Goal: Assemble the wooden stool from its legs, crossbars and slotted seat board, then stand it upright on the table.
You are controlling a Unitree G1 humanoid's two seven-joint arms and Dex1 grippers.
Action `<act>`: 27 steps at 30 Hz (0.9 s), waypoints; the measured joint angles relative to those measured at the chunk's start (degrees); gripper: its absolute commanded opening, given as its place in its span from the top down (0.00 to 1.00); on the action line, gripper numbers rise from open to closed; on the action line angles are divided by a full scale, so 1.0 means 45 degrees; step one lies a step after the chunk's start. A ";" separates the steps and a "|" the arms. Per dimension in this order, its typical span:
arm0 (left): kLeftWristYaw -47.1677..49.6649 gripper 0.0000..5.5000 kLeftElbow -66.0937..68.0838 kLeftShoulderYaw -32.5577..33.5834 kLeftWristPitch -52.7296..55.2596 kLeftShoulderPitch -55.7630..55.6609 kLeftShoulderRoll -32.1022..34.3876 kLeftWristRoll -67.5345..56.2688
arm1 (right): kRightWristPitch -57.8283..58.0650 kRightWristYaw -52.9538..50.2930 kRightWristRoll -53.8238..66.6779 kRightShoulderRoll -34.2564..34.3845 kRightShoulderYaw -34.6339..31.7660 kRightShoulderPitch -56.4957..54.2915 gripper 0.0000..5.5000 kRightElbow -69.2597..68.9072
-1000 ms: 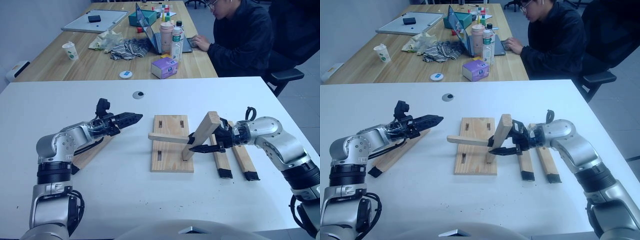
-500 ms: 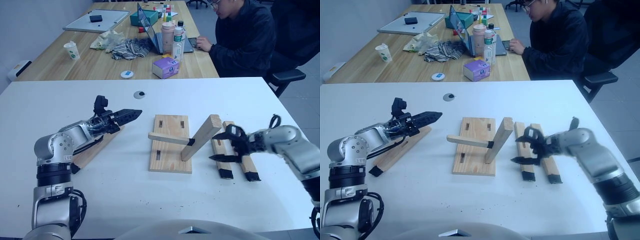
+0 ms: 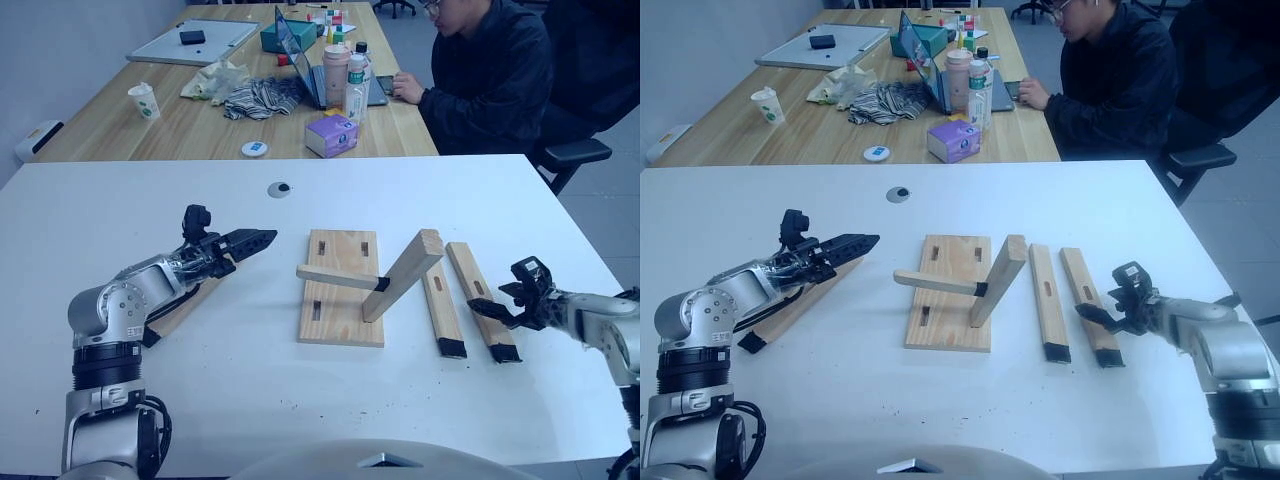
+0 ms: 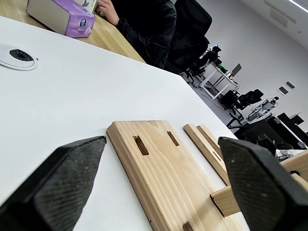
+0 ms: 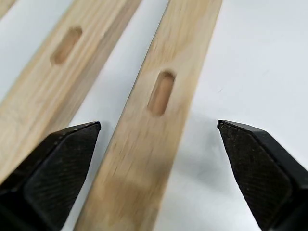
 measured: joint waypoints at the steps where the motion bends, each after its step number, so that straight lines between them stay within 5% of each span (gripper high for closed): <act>1: 0.0009 0.22 -0.0004 0.0000 0.0002 0.0012 -0.0001 -0.0001 | -0.0049 -0.0162 -0.0150 -0.0006 0.0074 0.0134 0.30 -0.0190; 12: 0.0647 0.22 -0.0264 0.0078 0.0400 -0.0387 -0.0013 -0.0215 | -0.1076 -0.1179 -0.1539 -0.0109 0.1299 -0.0061 0.61 -0.0586; 23: 0.1501 0.22 -0.1947 0.0789 0.0657 -0.3216 -0.0372 -0.2074 | -0.4004 -0.2119 -0.1679 0.1516 0.0201 -0.3473 0.62 0.0516; 27: 0.2156 0.22 -0.2249 0.0710 0.1405 -0.4601 -0.1380 -0.3888 | -0.5744 -0.0127 0.0889 0.2943 -0.0186 -0.6239 0.62 -0.0254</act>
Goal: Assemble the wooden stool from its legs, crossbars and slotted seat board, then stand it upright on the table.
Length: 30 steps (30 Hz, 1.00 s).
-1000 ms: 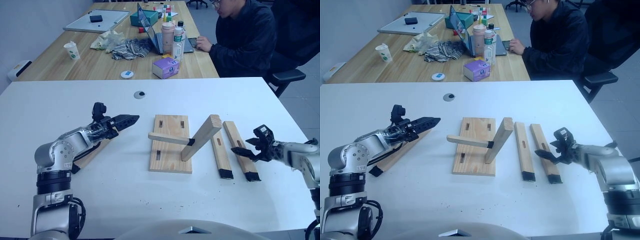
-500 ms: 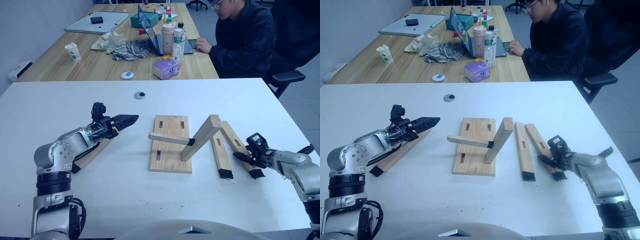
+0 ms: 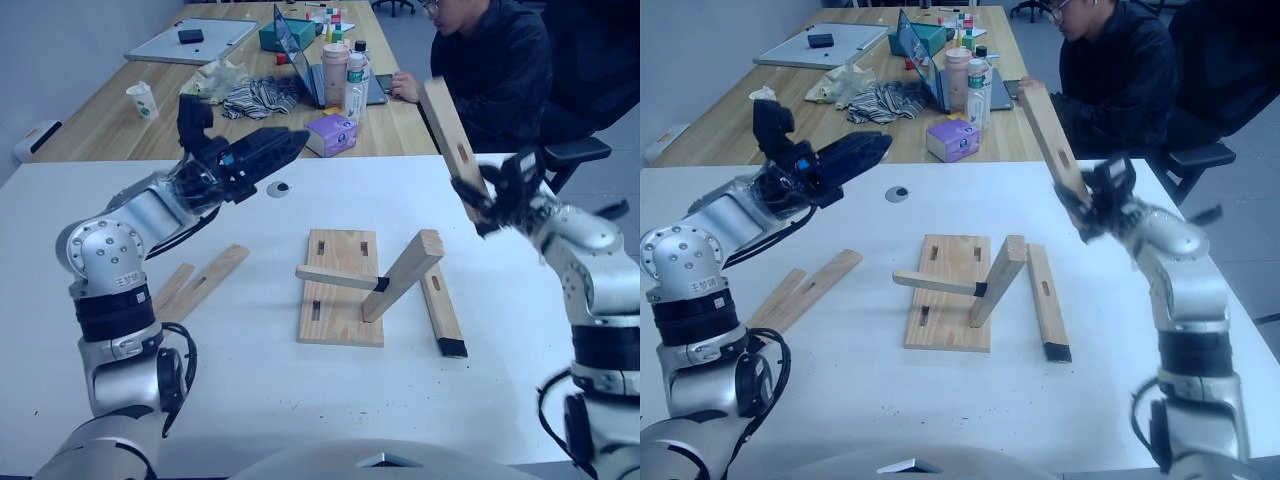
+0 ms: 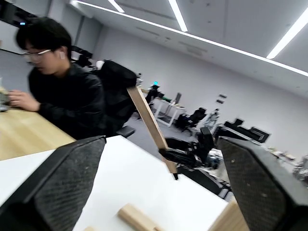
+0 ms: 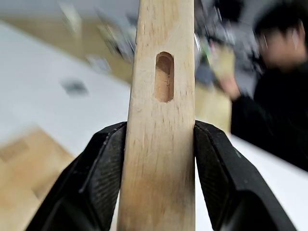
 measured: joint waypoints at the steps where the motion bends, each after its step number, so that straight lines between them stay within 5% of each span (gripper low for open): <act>1: 0.0074 0.22 0.0004 -0.0071 0.0002 -0.0106 -0.0222 -0.0104 | -0.0116 0.0477 0.0531 0.0099 0.0071 -0.0273 0.62 -0.0190; 15: 0.0126 0.22 -0.0105 -0.1314 -0.0540 -0.1101 -0.2148 -0.1082 | 0.3272 0.3272 0.5891 0.0841 0.0377 -0.0904 0.62 -0.1834; 30: -0.0350 0.60 -0.0207 -0.1123 -0.0726 -0.1090 -0.1983 -0.2486 | 0.4411 0.2735 0.7780 0.0966 0.0093 -0.0906 0.62 -0.1929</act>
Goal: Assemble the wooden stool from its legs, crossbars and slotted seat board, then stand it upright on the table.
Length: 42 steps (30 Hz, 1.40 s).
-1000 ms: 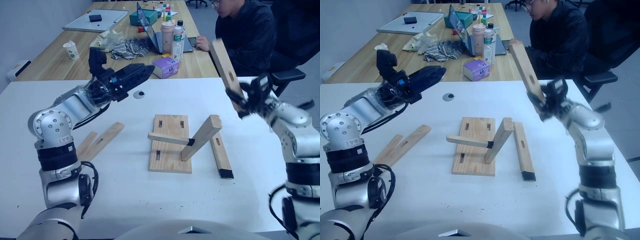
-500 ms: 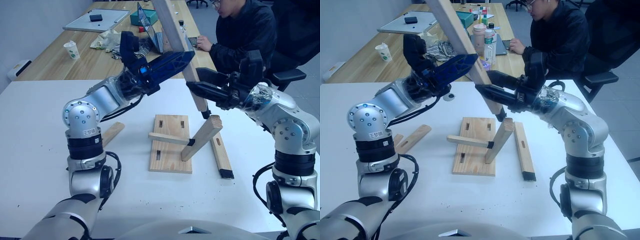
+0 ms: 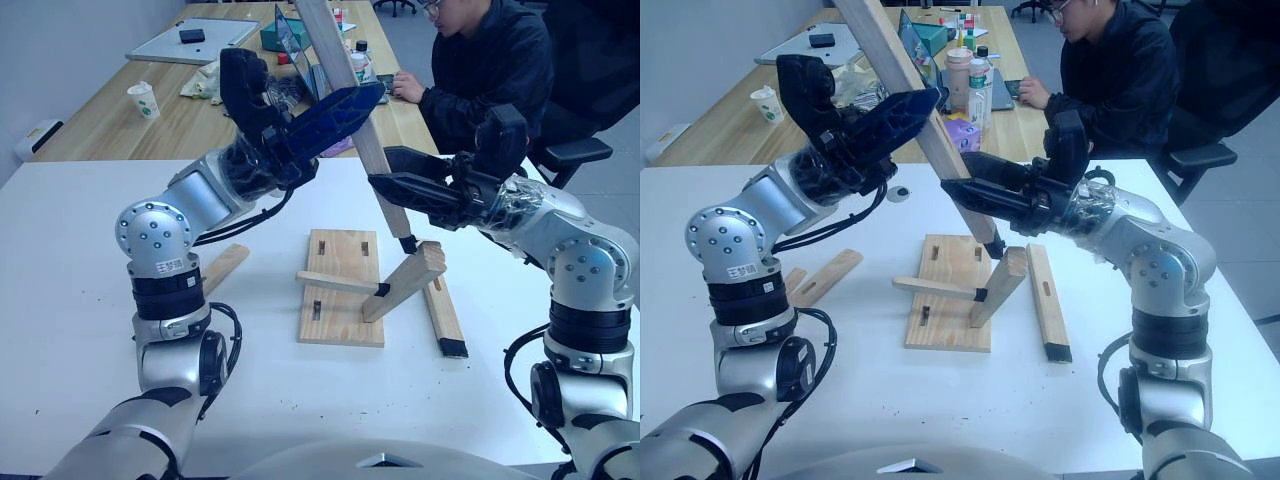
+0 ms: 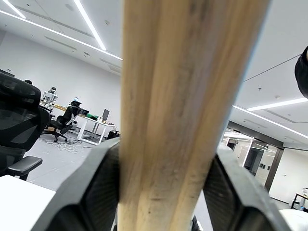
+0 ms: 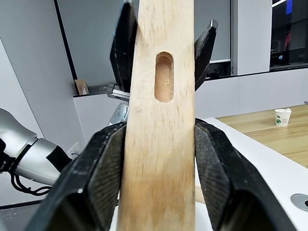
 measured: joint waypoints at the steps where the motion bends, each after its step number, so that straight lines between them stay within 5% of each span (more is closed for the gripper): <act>1: 0.0000 0.60 0.0010 -0.0016 -0.0010 0.0000 0.0013 0.0003 | 0.0012 -0.0016 0.0014 -0.0001 0.0000 0.0000 0.62 0.0001; 6: 0.0015 0.60 0.0059 -0.0157 -0.0092 0.0000 0.0239 -0.0009 | 0.0116 -0.0091 0.0081 0.0004 0.0011 0.0000 0.62 0.0048; 11: -0.0149 0.63 0.0571 -0.0252 -0.0428 0.0123 0.0608 0.0828 | -0.0374 -0.0566 -0.0784 -0.0001 0.0052 -0.0230 0.44 0.0445; 18: -0.2092 0.63 0.2884 0.0295 -0.2202 0.0485 0.2131 0.2959 | -0.1610 -0.0520 -0.2187 -0.0070 -0.0017 -0.0590 0.44 0.1637; 23: -0.5195 0.63 0.4325 0.0134 -0.3212 0.2906 0.3364 0.4477 | -0.2505 -0.0433 -0.3141 -0.0214 -0.0583 -0.0945 0.44 0.3522; 42: -0.8748 0.63 0.6116 -0.1009 -0.6364 0.5316 0.2427 0.6910 | -0.2979 0.0555 -0.3922 -0.0574 -0.0992 -0.0943 0.44 0.5021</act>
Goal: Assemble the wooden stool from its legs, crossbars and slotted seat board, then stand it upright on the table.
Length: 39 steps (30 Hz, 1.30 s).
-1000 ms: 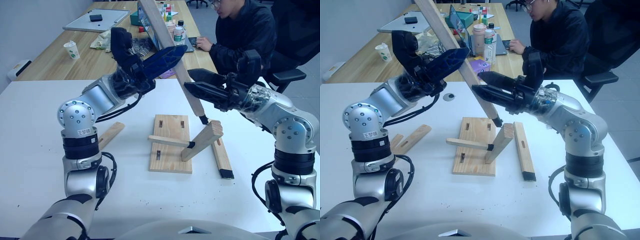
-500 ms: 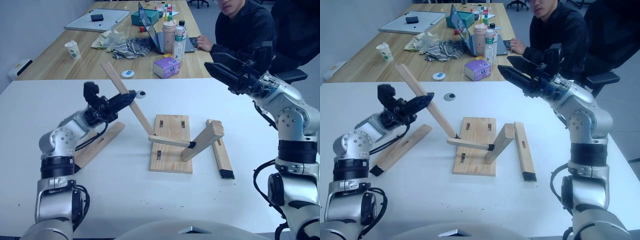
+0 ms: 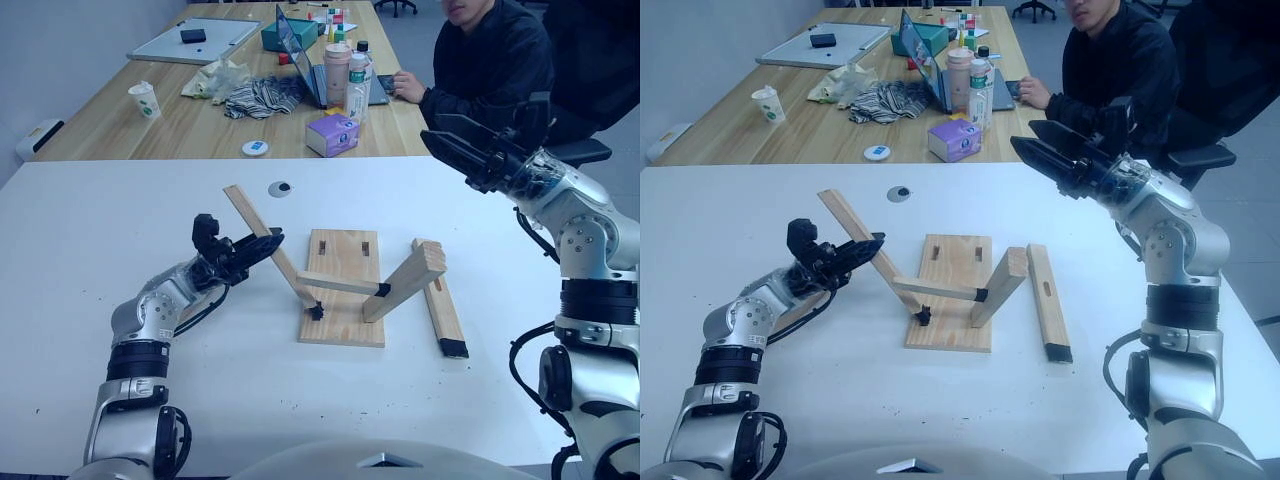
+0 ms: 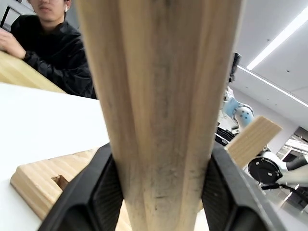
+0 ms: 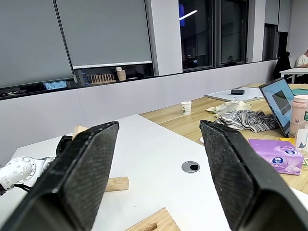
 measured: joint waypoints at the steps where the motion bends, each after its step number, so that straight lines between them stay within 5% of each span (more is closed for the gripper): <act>1: -0.0362 0.63 0.0036 -0.0181 -0.0463 0.0000 0.0053 0.0215 | 0.0004 0.0001 -0.0003 0.0002 0.0001 0.0016 0.44 -0.0011; 14: -0.3308 0.63 0.0076 -0.1783 -0.3862 -0.0006 0.2380 0.1381 | 0.0167 -0.0328 -0.0007 0.0077 0.0018 0.0604 0.44 -0.1008; 39: -0.2017 0.63 -0.0530 -0.3902 -0.5463 -0.2014 0.2931 0.2810 | 0.0297 -0.0820 0.0000 0.0125 0.0299 0.1401 0.44 -0.1784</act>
